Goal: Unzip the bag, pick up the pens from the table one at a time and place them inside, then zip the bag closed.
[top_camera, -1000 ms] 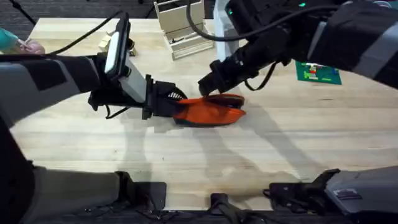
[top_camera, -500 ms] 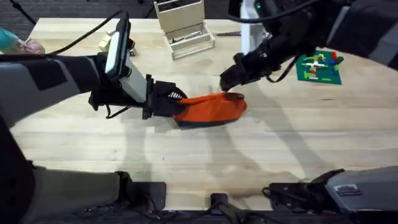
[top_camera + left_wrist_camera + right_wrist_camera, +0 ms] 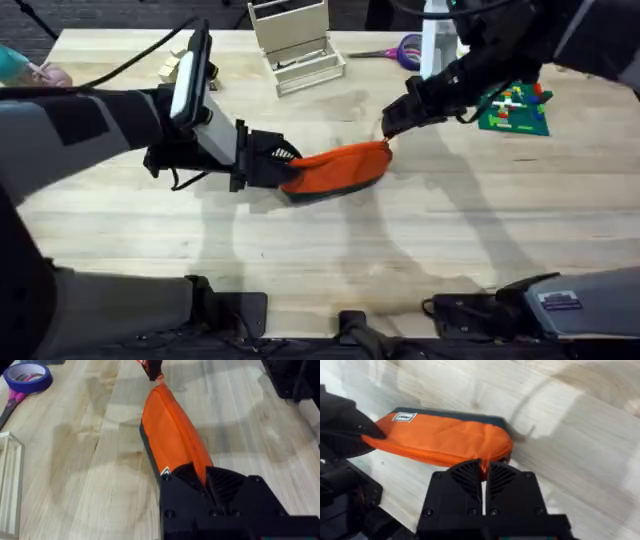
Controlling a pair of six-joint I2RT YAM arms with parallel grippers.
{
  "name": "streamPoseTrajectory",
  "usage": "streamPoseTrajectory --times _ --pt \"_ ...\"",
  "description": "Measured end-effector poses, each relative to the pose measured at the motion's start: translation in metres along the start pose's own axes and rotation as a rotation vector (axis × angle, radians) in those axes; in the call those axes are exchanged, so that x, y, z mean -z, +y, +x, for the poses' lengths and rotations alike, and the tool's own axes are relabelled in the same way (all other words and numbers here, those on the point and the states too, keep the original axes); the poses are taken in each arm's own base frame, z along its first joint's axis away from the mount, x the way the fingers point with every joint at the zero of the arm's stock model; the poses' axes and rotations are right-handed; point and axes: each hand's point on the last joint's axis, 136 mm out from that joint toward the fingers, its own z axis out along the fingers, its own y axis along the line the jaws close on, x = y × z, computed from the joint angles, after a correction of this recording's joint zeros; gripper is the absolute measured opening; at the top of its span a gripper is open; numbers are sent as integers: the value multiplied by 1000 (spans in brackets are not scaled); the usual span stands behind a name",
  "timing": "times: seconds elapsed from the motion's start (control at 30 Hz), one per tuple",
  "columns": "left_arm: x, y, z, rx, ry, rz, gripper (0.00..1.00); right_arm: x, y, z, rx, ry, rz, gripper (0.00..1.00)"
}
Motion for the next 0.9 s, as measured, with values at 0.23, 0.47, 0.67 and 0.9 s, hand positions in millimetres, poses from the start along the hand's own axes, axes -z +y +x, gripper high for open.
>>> streamPoseTrajectory --times 0.23,0.47,0.67,0.9 --pt "0 0 0 0 1 1 44 -4 -21 5 -40 15 17 33" --pt "0 -1 1 2 5 3 44 -24 -50 18 -113 48 26 33" --pt "-1 -2 2 3 7 6 44 -46 -66 29 -157 60 12 33" --pt "-1 -2 1 2 7 8 44 -57 -72 38 -201 74 -7 34"
